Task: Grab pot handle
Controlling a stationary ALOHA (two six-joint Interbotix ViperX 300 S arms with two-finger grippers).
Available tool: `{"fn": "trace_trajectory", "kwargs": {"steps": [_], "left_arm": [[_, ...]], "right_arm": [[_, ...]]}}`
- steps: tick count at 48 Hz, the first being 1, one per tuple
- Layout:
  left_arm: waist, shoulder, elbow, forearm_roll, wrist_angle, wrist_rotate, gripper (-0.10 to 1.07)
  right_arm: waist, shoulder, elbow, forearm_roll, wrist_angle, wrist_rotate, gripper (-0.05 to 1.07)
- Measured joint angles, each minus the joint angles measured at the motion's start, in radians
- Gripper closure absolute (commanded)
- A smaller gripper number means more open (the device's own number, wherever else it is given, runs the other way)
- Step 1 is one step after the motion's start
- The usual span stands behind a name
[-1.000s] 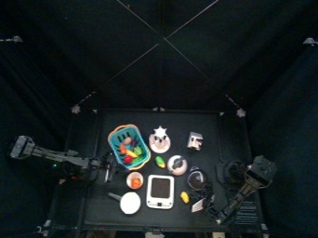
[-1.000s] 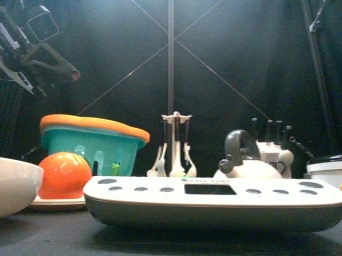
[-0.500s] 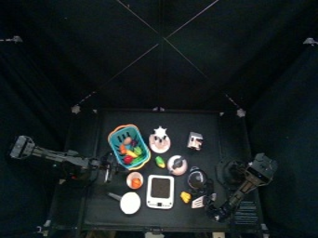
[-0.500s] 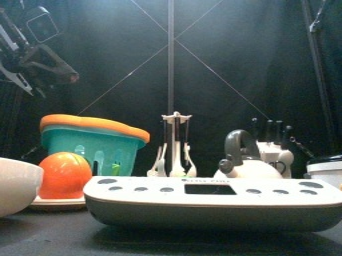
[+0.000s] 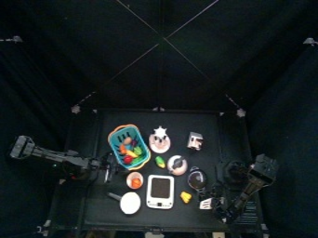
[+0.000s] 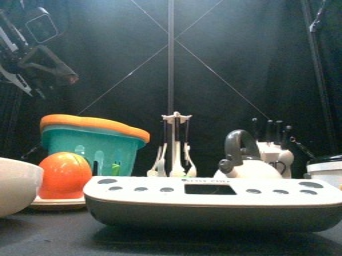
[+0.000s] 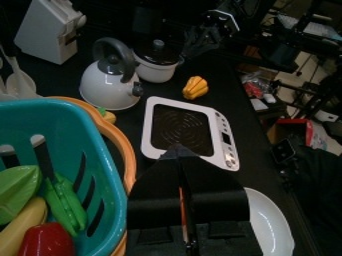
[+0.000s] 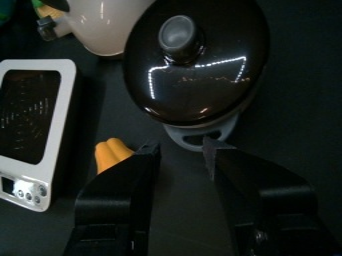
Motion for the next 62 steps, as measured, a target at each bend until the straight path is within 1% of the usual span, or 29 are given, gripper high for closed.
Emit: {"fn": "trace_trajectory", "kwargs": {"steps": [12,21,30,39,49,55,62], "left_arm": [[-0.002,0.002,0.000,0.000,0.000,0.002,0.81],[-0.002,0.002,-0.002,0.000,0.002,0.002,0.81],[0.000,0.002,0.000,0.000,0.002,0.000,0.81],[0.000,0.002,0.003,0.000,0.002,0.000,0.81],[-0.002,0.000,0.003,0.000,0.002,0.000,0.81],[-0.002,0.000,0.003,0.000,0.002,0.002,0.81],[0.000,0.000,0.005,0.000,0.002,0.002,0.81]], "right_arm": [[0.000,-0.002,0.005,0.021,0.002,0.000,0.25],[0.000,-0.002,0.032,0.038,-0.003,0.002,0.25],[-0.009,-0.003,0.057,0.035,-0.034,0.005,0.25],[-0.021,-0.005,0.077,-0.005,-0.071,0.008,0.25],[-0.040,-0.005,0.097,-0.071,-0.077,0.008,0.25],[-0.049,-0.005,0.109,-0.077,-0.094,0.008,0.26],[-0.055,-0.009,0.120,-0.081,-0.101,0.009,0.31]]}}
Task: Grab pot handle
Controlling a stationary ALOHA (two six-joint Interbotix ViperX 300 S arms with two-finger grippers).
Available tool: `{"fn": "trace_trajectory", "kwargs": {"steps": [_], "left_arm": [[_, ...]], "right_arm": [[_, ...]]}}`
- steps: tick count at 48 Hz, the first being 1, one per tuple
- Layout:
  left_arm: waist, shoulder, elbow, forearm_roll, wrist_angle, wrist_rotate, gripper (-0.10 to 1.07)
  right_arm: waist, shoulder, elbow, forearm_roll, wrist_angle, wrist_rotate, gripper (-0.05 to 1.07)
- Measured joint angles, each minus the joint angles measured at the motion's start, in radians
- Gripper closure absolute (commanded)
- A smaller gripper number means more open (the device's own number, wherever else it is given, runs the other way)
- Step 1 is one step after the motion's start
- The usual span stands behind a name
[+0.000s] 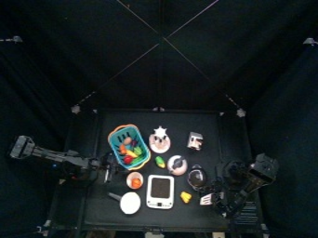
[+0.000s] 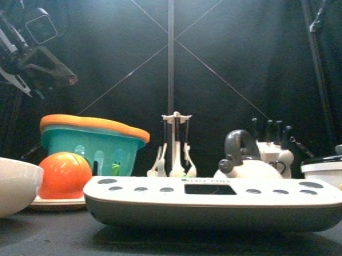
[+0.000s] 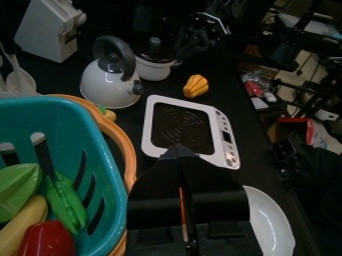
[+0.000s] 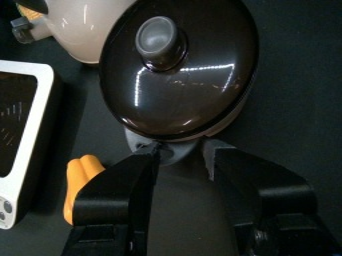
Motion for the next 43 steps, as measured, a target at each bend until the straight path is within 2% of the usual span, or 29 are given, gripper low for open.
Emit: {"fn": "trace_trajectory", "kwargs": {"steps": [9,22,33,43], "left_arm": [[-0.002,0.002,0.003,0.000,-0.002,0.000,0.81],[-0.002,0.002,0.003,0.000,0.000,-0.002,0.81],[-0.002,0.000,0.003,0.000,-0.002,0.000,0.81],[0.000,0.002,0.005,0.000,0.000,-0.002,0.81]], "right_arm": [[-0.003,0.000,0.006,0.003,-0.002,0.000,0.45],[-0.005,0.000,0.009,0.005,-0.003,0.000,0.47],[0.000,-0.008,0.008,-0.015,0.003,-0.002,0.44],[0.023,-0.011,0.002,-0.066,0.018,0.000,0.28]]}}
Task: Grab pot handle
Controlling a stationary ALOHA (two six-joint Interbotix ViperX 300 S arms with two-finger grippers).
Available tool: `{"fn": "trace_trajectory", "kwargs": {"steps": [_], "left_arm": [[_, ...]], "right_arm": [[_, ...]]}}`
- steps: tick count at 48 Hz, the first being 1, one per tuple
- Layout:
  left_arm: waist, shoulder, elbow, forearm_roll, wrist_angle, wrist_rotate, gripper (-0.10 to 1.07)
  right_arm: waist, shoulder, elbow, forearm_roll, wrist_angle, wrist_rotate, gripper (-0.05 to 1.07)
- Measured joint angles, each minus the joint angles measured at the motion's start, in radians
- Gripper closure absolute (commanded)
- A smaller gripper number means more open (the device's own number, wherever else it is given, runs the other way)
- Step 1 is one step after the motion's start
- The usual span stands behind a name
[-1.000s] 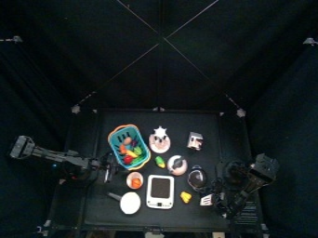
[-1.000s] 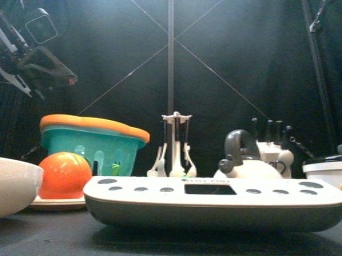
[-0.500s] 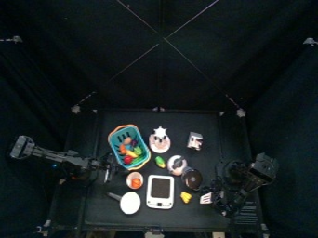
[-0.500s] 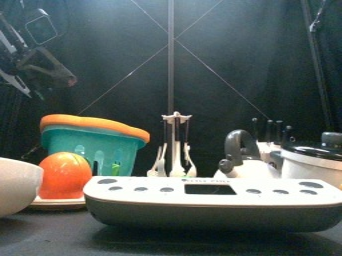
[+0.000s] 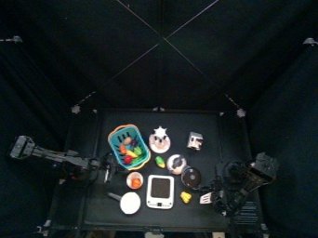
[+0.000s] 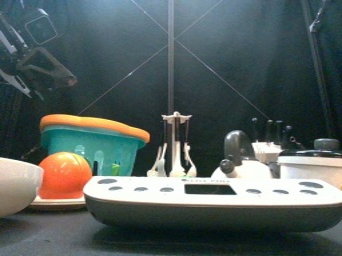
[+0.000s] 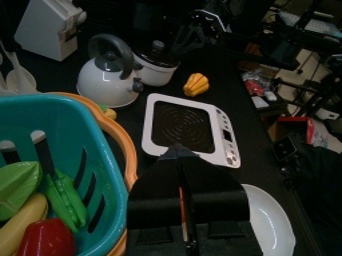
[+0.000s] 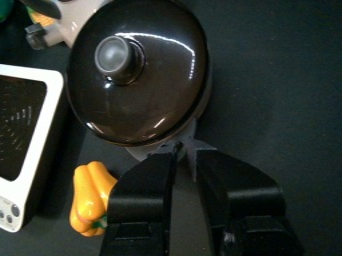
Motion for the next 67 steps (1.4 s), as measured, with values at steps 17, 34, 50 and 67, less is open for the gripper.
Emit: {"fn": "trace_trajectory", "kwargs": {"steps": [17,34,50,67], "left_arm": [[-0.002,0.000,0.000,0.000,0.000,0.000,0.81],[0.000,0.000,0.002,0.000,0.000,0.002,0.81],[0.000,-0.002,0.003,0.000,0.000,0.000,0.81],[0.000,0.000,0.005,0.000,-0.002,0.000,0.81]], "right_arm": [[0.014,0.000,-0.017,0.000,-0.003,0.000,0.14],[-0.018,0.002,-0.003,-0.012,-0.074,0.002,0.14],[-0.057,0.005,0.029,-0.063,-0.097,0.003,0.14],[-0.074,0.005,0.048,-0.097,-0.097,0.003,0.17]]}}
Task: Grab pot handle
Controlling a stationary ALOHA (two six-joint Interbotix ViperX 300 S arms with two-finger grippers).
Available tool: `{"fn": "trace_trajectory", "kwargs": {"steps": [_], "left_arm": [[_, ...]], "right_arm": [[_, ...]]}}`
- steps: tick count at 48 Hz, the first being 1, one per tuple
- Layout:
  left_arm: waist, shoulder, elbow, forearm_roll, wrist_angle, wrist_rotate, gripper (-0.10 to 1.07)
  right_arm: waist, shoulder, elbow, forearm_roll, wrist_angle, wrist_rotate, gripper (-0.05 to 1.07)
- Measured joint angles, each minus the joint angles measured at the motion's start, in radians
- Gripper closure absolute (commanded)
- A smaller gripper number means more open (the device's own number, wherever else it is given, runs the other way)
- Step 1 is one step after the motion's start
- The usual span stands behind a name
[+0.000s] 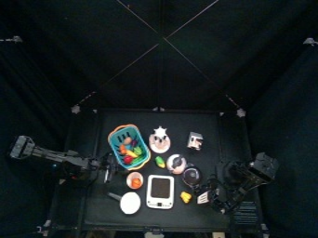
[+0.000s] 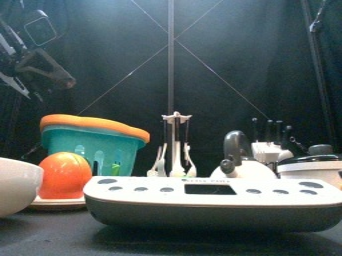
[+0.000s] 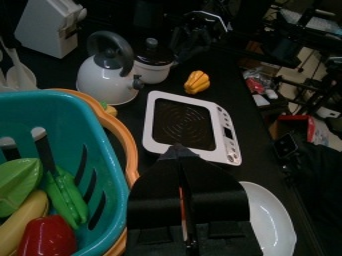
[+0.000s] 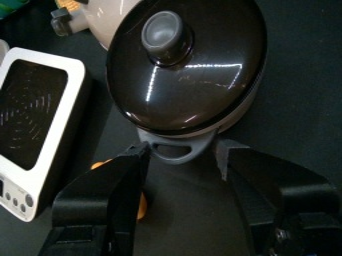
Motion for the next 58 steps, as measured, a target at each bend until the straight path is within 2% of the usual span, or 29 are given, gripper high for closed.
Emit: {"fn": "trace_trajectory", "kwargs": {"steps": [12,18,33,44,58], "left_arm": [[-0.002,0.000,0.002,0.000,0.002,0.000,0.81],[0.000,0.000,0.002,0.000,0.000,0.002,0.81],[-0.002,0.000,0.002,0.000,0.002,0.000,0.81],[-0.002,0.000,0.005,0.000,0.002,0.000,0.81],[0.000,0.000,0.005,0.000,0.002,0.002,0.81]], "right_arm": [[-0.002,0.000,0.005,0.005,0.000,0.002,0.35],[-0.003,0.000,0.006,0.017,0.000,0.002,0.41],[-0.003,0.000,0.006,0.029,0.035,-0.002,0.40],[0.002,0.000,-0.025,0.035,0.055,-0.064,0.40],[-0.006,-0.002,-0.089,0.127,0.077,-0.310,0.41]]}}
